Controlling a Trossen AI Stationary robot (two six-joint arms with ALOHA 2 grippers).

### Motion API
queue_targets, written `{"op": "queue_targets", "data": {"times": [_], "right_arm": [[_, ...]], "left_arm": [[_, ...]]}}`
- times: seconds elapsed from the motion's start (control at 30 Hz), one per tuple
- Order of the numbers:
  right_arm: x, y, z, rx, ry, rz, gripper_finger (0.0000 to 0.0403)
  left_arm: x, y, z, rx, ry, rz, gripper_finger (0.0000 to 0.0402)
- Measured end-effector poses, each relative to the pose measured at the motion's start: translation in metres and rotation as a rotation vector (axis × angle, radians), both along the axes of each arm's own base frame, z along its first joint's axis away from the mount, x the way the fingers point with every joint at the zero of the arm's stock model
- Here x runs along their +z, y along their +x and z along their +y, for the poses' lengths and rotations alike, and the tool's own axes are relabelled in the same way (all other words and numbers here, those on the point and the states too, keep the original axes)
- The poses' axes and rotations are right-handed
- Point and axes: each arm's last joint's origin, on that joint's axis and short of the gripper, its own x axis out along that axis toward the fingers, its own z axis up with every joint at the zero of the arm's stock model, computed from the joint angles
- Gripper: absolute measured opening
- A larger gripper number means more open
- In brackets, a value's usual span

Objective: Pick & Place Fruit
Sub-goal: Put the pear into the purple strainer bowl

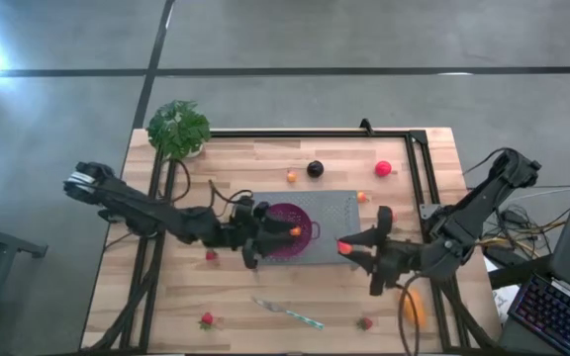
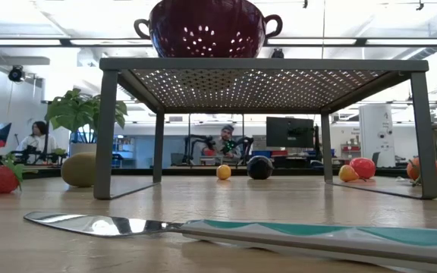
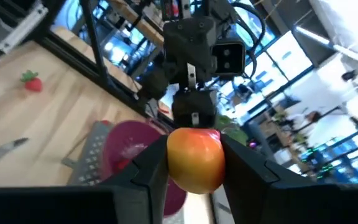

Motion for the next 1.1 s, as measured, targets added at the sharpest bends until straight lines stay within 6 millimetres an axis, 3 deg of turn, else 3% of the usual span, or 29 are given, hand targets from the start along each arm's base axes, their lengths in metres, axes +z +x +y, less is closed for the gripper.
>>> {"op": "queue_targets", "data": {"times": [0.23, 0.47, 0.67, 0.9, 1.1], "right_arm": [[0.007, 0.013, -0.002, -0.027, -0.023, -0.006, 0.0112], [0.009, 0.017, -0.005, 0.012, 0.01, -0.02, 0.0143], [0.009, 0.019, -0.007, 0.017, 0.01, -0.022, 0.0137], [0.009, 0.019, -0.007, 0.019, 0.004, -0.02, 0.0117], [0.009, 0.019, -0.008, 0.016, 0.004, -0.019, 0.0135]], "left_arm": [[0.005, 0.021, -0.006, -0.06, 0.003, -0.002, 0.0229], [0.004, 0.044, -0.006, -0.081, 0.011, 0.005, 0.0229], [0.008, 0.064, -0.005, -0.115, 0.026, -0.008, 0.0229], [0.015, 0.08, 0.003, -0.132, 0.056, -0.026, 0.0229], [0.013, 0.09, 0.008, -0.158, 0.055, -0.012, 0.0229]]}}
